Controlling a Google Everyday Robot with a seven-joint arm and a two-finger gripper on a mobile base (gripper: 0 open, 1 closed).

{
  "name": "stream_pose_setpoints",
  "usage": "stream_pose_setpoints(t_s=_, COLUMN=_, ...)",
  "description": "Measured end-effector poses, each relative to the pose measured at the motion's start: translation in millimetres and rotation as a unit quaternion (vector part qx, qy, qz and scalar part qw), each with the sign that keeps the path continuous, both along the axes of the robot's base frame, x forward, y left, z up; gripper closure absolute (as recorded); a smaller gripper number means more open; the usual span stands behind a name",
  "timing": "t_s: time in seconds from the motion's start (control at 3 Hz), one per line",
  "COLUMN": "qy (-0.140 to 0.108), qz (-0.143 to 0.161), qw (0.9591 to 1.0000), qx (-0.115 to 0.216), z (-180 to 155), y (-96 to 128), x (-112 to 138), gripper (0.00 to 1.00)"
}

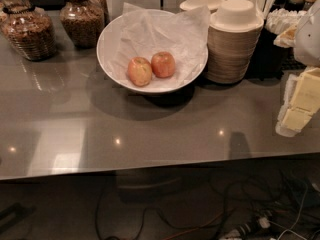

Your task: Pick apple from white bowl

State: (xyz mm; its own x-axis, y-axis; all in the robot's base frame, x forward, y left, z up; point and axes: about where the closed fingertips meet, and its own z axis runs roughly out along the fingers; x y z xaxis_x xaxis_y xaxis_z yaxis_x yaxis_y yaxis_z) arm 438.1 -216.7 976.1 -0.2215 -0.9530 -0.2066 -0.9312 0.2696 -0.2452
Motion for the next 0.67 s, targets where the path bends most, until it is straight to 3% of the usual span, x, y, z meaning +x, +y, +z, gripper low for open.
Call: stream_pose_setpoints(t_s=0.67, qy=-0.001, qz=0.0, qw=1.0, qx=0.002, z=-0.1, y=0.4, x=0.7, gripper=0.0)
